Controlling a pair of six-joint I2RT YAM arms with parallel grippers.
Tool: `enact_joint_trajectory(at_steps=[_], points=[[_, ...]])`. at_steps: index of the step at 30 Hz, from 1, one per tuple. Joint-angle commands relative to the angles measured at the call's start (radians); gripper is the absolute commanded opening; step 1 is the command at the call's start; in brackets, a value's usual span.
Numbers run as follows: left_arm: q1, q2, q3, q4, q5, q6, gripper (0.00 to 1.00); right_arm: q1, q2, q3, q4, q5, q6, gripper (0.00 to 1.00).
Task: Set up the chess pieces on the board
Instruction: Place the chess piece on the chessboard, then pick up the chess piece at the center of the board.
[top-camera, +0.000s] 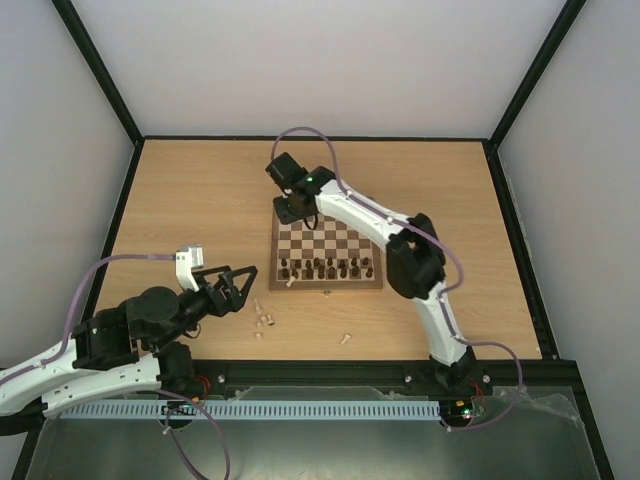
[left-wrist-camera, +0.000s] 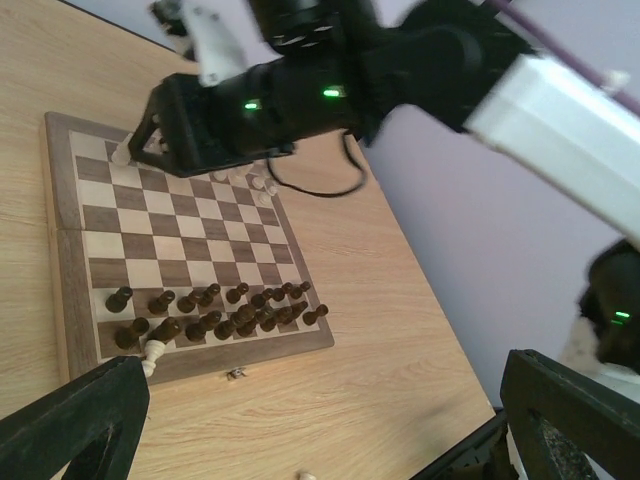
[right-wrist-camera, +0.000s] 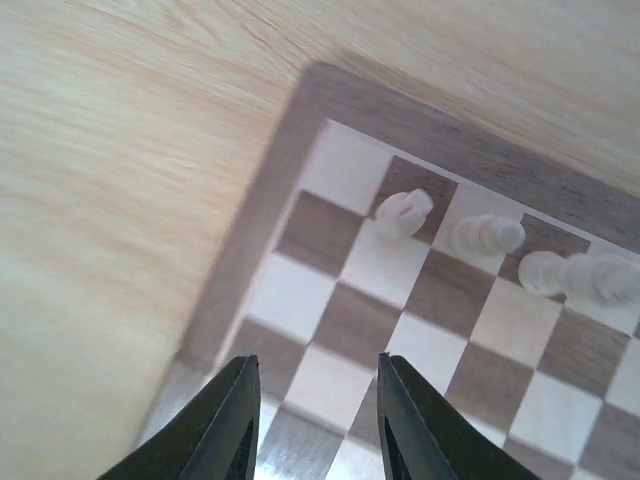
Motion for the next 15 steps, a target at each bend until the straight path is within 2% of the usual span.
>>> enact_joint_trajectory(at_steps=[1, 8, 11, 15], points=[[0.002, 0.005, 0.005, 0.017, -0.029, 0.008, 0.99, 0.039, -0.265, -0.175, 0.094, -0.009, 0.021, 0.34], [0.002, 0.000, 0.007, -0.042, -0.075, -0.034, 1.00, 0.097, -0.545, -0.507, 0.169, -0.084, 0.093, 0.36], [0.002, -0.005, 0.002, -0.098, -0.107, -0.078, 0.99, 0.164, -0.597, -0.624, 0.183, -0.094, 0.115, 0.36], [0.002, -0.030, -0.025, -0.125, -0.108, -0.121, 1.00, 0.277, -0.603, -0.692, 0.180, -0.087, 0.153, 0.36]])
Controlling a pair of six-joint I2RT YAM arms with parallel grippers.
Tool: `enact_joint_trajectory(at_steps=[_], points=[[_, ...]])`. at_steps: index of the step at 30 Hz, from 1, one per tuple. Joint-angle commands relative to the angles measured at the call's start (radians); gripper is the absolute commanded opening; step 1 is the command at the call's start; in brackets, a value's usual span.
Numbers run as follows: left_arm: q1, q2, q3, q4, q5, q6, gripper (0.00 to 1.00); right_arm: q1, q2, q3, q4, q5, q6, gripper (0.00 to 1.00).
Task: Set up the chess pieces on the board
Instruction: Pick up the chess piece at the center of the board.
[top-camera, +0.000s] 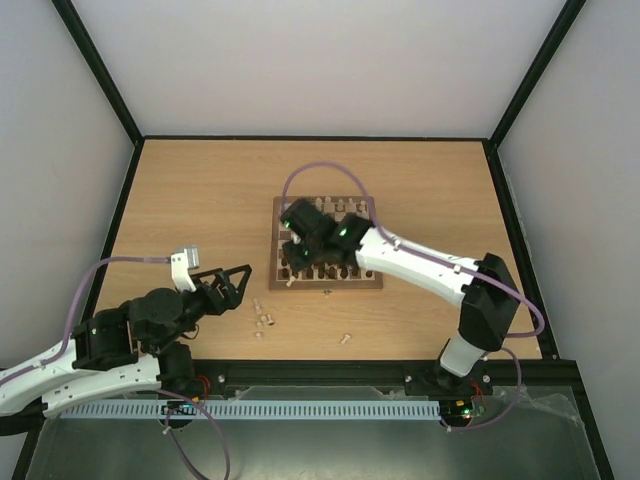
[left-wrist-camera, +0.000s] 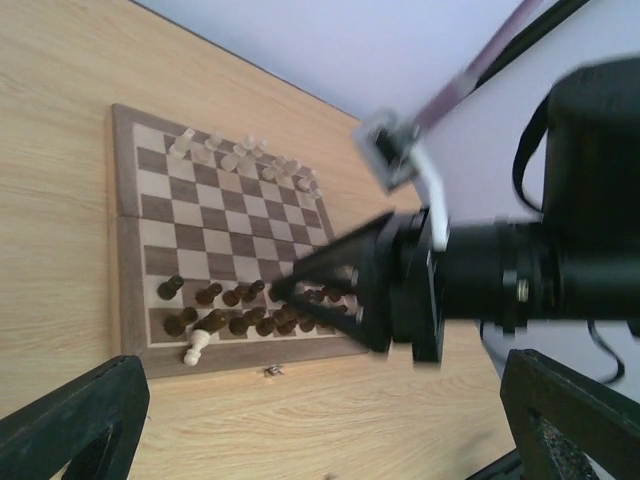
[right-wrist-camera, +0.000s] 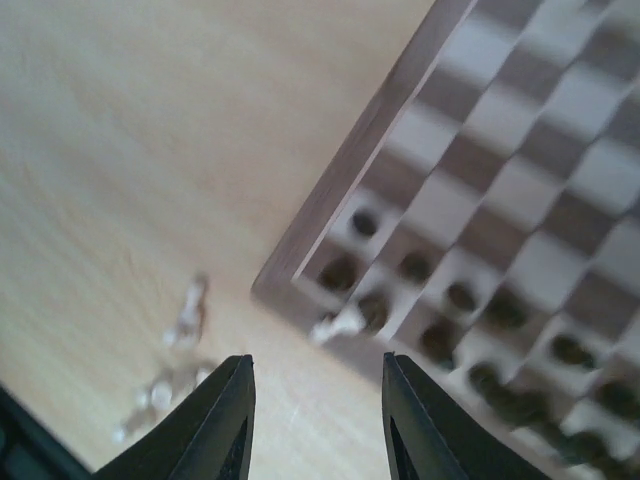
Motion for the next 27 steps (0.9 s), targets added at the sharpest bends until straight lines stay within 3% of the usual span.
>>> enact_joint_trajectory(at_steps=[1, 13, 27], points=[[0.002, -0.038, -0.031, -0.056, -0.038, -0.067, 1.00, 0.130, 0.015, -0.075, -0.009, -0.021, 0.059, 0.36], [0.002, -0.164, -0.059, -0.094, -0.023, -0.108, 0.99, 0.330, 0.233, 0.006, -0.045, 0.022, 0.117, 0.35], [0.002, -0.202, -0.048, -0.113, -0.032, -0.097, 0.99, 0.340, 0.381, 0.113, -0.094, 0.064, 0.111, 0.37]])
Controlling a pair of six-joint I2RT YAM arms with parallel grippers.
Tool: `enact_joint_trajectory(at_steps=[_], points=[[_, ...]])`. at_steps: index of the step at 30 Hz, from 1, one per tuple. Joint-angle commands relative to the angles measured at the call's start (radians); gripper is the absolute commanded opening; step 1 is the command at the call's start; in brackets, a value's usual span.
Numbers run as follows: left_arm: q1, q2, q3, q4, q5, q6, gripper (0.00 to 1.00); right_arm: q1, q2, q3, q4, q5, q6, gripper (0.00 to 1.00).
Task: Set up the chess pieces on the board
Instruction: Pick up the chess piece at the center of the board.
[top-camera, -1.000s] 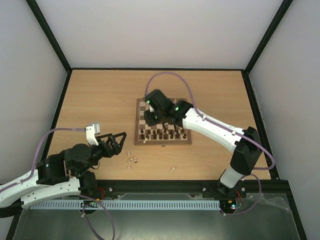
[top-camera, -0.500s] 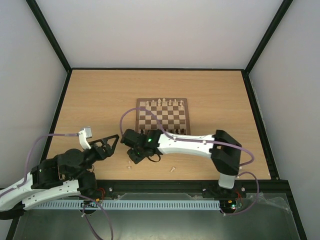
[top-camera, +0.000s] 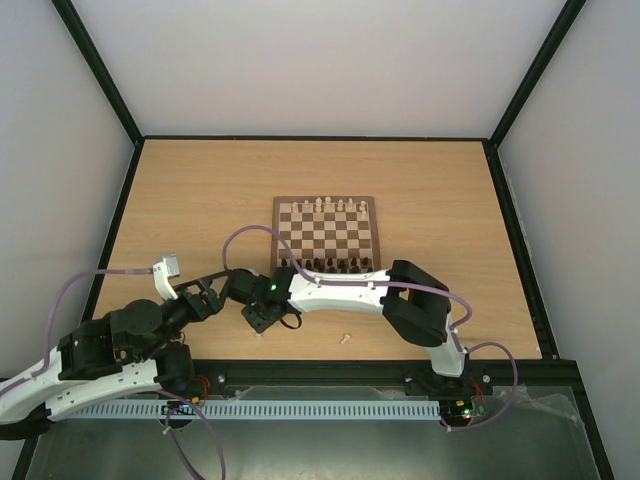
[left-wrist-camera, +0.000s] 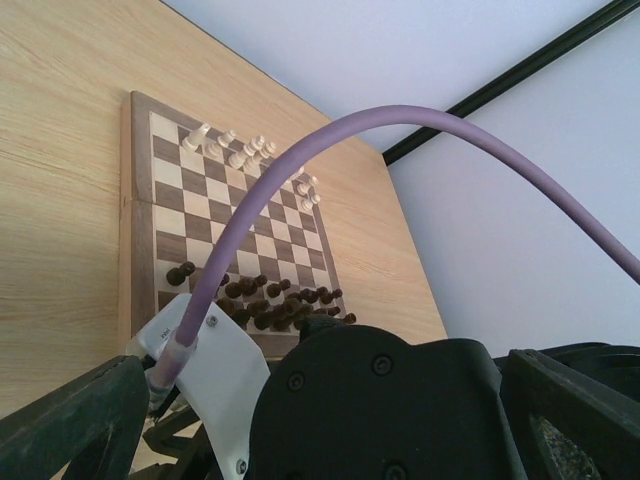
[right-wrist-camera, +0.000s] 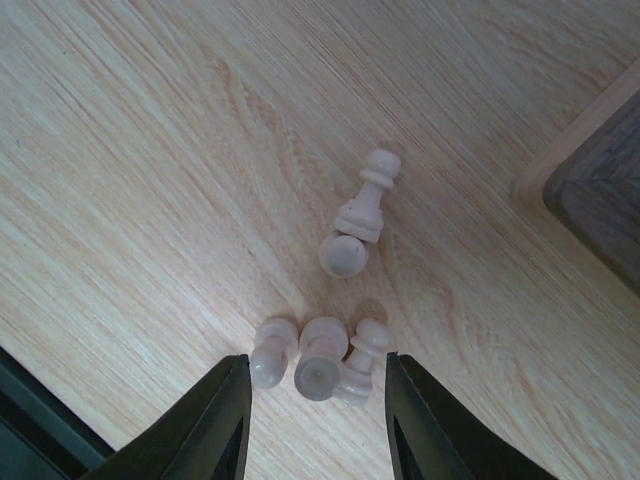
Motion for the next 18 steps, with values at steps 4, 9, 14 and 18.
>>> enact_joint_trajectory(at_steps=[4, 9, 14, 18], points=[[0.002, -0.013, 0.010, -0.017, -0.018, 0.006, 1.00, 0.004, 0.048, 0.040, -0.078, 0.030, 0.006, 0.35], [0.002, -0.019, 0.007, -0.018, -0.013, 0.006, 0.99, 0.004, 0.054, 0.035, -0.078, 0.031, 0.009, 0.32], [0.002, -0.027, 0.001, -0.014, -0.006, 0.002, 0.99, 0.004, 0.052, 0.026, -0.078, 0.031, 0.011, 0.29], [0.002, -0.030, -0.002, -0.010, 0.000, 0.001, 0.99, 0.004, 0.054, 0.018, -0.077, 0.030, 0.013, 0.26]])
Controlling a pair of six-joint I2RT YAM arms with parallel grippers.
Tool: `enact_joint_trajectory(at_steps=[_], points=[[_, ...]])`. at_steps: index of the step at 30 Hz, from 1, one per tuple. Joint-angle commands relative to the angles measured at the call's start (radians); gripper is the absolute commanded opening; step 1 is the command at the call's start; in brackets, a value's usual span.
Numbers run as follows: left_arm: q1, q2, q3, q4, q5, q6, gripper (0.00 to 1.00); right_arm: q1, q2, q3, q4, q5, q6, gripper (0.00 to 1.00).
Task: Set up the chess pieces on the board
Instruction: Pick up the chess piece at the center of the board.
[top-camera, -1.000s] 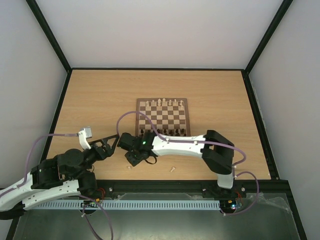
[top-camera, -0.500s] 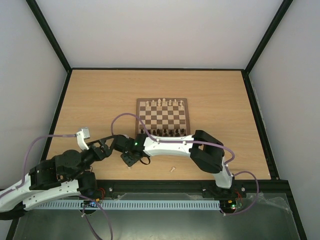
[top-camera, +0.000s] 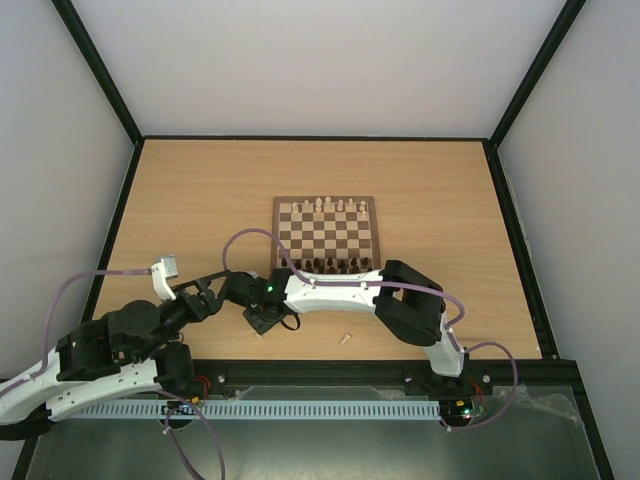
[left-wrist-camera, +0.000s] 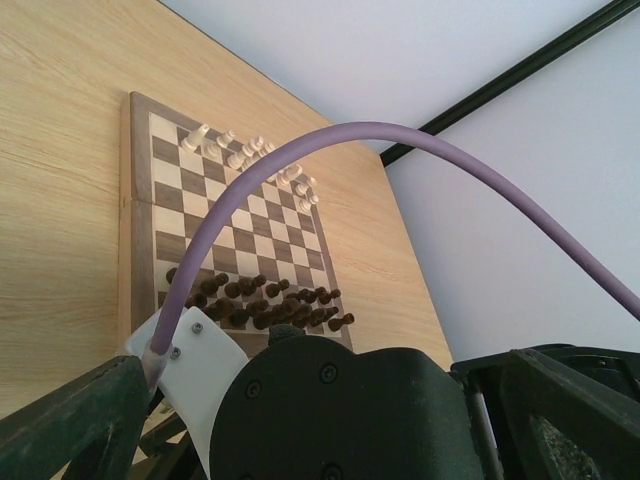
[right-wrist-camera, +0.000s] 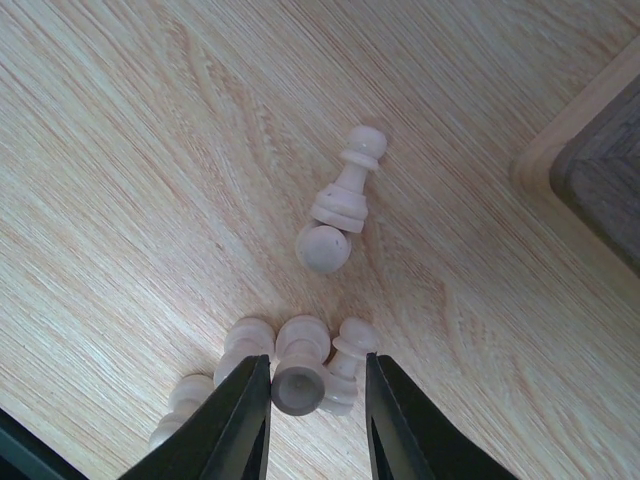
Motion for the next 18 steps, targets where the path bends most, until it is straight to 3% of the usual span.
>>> enact_joint_trajectory(at_steps=[1, 18], points=[[0.002, -0.015, -0.002, 0.003, -0.001, 0.001, 0.99, 0.004, 0.012, -0.001, -0.048, 0.012, 0.012, 0.26], [0.002, -0.012, -0.007, 0.013, 0.011, 0.001, 0.99, 0.004, 0.030, -0.014, -0.021, -0.032, -0.001, 0.17]])
